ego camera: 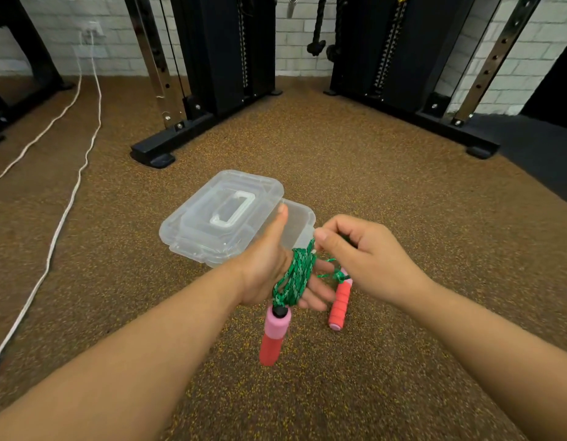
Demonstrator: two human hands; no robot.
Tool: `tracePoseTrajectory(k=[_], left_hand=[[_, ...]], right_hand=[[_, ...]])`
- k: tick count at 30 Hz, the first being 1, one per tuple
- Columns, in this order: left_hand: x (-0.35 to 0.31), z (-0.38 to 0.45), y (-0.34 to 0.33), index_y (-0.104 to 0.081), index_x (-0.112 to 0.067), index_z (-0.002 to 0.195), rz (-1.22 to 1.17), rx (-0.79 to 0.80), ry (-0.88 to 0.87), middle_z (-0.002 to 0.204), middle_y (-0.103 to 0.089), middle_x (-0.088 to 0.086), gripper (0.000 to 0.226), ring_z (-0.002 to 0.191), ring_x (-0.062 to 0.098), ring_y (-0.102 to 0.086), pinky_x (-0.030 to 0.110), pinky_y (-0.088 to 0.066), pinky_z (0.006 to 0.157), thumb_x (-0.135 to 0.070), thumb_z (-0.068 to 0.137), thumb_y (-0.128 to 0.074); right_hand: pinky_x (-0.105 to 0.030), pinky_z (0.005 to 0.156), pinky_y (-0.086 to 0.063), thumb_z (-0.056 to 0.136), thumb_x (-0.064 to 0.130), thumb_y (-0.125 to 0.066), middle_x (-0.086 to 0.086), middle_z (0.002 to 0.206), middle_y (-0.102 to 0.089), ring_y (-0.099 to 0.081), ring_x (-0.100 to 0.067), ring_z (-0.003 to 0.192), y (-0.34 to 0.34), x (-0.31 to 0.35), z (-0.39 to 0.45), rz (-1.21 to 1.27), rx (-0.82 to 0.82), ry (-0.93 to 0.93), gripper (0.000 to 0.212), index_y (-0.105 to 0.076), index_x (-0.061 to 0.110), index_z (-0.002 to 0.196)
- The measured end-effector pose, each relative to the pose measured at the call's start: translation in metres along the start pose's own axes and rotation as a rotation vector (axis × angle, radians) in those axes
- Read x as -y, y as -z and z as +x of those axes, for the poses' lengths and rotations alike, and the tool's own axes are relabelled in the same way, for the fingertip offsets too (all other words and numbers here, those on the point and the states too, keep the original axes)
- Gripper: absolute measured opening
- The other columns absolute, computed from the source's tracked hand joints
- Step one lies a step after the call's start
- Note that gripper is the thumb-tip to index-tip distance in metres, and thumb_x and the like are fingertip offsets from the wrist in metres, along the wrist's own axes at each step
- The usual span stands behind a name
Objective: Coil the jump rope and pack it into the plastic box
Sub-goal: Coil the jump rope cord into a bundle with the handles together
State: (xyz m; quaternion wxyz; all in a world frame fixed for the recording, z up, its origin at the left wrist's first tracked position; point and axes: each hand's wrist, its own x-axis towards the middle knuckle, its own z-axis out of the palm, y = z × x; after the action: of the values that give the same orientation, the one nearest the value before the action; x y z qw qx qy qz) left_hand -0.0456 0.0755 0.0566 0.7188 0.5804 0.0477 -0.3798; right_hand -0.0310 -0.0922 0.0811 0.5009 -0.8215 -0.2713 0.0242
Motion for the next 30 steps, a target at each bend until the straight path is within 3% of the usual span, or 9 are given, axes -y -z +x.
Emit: tracePoseTrajectory(k=[2,5,8,11,13,16,22,26,30], left_hand=[[0.000,-0.002,-0.001,-0.057,0.004,0.121,-0.023,0.086,0.052,0.082,-0.065,0.025,0.127,0.067,0.030,-0.064,0.032,-0.048,0.068,-0.090,0.062,0.005],[-0.002,-0.005,0.000,-0.057,0.005,0.121,-0.017,0.224,0.129,0.076,-0.069,0.021,0.127,0.061,0.027,-0.066,0.030,-0.049,0.066,-0.091,0.062,0.000],[-0.004,-0.009,0.001,-0.058,0.001,0.121,0.050,0.320,0.185,0.074,-0.073,0.014,0.112,0.059,0.021,-0.069,0.027,-0.051,0.063,-0.086,0.070,-0.011],[-0.006,-0.012,-0.001,-0.066,-0.003,0.113,0.050,0.351,0.170,0.068,-0.073,0.008,0.081,0.053,0.016,-0.069,0.023,-0.051,0.056,-0.068,0.081,-0.028],[-0.007,-0.012,-0.003,-0.072,-0.005,0.104,-0.020,0.305,0.122,0.061,-0.071,0.006,0.062,0.048,0.015,-0.067,0.019,-0.052,0.050,-0.051,0.085,-0.035],[-0.007,-0.008,-0.002,-0.074,-0.006,0.098,-0.190,0.156,0.007,0.058,-0.069,0.004,0.052,0.045,0.014,-0.063,0.018,-0.050,0.049,-0.043,0.086,-0.040],[-0.012,0.003,0.003,-0.059,-0.009,0.114,-0.374,-0.152,-0.226,0.075,-0.075,0.001,0.048,0.056,0.010,-0.068,0.019,-0.053,0.053,-0.040,0.099,-0.027],[-0.016,0.008,0.004,-0.052,-0.009,0.122,-0.412,-0.277,-0.272,0.083,-0.076,0.007,0.065,0.063,0.016,-0.071,0.026,-0.051,0.064,-0.055,0.097,-0.013],[-0.017,0.011,0.002,-0.039,-0.006,0.138,-0.459,-0.284,-0.274,0.094,-0.072,0.017,0.089,0.087,0.029,-0.068,0.035,-0.049,0.080,-0.072,0.087,-0.007]], right_hand=[[-0.016,0.055,-0.045,0.091,0.031,-0.058,-0.008,0.067,-0.058,-0.044,-0.008,0.056,0.004,-0.008,0.005,0.008,-0.018,-0.037,0.022,-0.064,0.014,0.077],[-0.026,0.056,-0.037,0.089,0.038,-0.058,0.016,0.056,-0.050,-0.040,0.000,0.054,0.005,-0.027,0.013,-0.111,-0.044,-0.054,0.025,-0.060,0.018,0.075],[-0.032,0.060,-0.037,0.090,0.035,-0.058,0.009,0.062,-0.050,-0.041,-0.007,0.060,0.002,-0.041,0.013,-0.079,-0.048,-0.079,0.024,-0.061,0.016,0.076],[-0.032,0.060,-0.035,0.090,0.041,-0.057,0.002,0.062,-0.046,-0.039,-0.010,0.061,-0.005,-0.049,0.009,0.029,-0.037,-0.143,0.033,-0.057,0.014,0.071],[-0.032,0.059,-0.034,0.089,0.046,-0.053,0.001,0.062,-0.044,-0.039,-0.011,0.060,-0.012,-0.055,0.002,0.118,-0.024,-0.228,0.036,-0.054,0.018,0.067],[-0.036,0.061,-0.036,0.089,0.053,-0.048,-0.006,0.070,-0.049,-0.041,-0.018,0.063,-0.030,-0.066,-0.015,0.220,0.021,-0.311,0.036,-0.062,0.023,0.074],[-0.036,0.063,-0.045,0.098,0.034,-0.042,0.018,0.054,-0.047,-0.041,-0.003,0.055,-0.050,-0.079,-0.046,0.005,0.134,-0.297,0.028,-0.057,0.027,0.076],[-0.024,0.058,-0.034,0.098,0.032,-0.041,0.010,0.056,-0.045,-0.042,-0.001,0.054,-0.045,-0.060,-0.049,-0.157,0.229,-0.176,0.025,-0.059,0.025,0.082],[-0.031,0.065,-0.038,0.098,0.039,-0.038,0.015,0.059,-0.046,-0.044,0.002,0.058,-0.040,-0.037,-0.051,-0.354,0.317,-0.072,0.028,-0.058,0.021,0.089]])
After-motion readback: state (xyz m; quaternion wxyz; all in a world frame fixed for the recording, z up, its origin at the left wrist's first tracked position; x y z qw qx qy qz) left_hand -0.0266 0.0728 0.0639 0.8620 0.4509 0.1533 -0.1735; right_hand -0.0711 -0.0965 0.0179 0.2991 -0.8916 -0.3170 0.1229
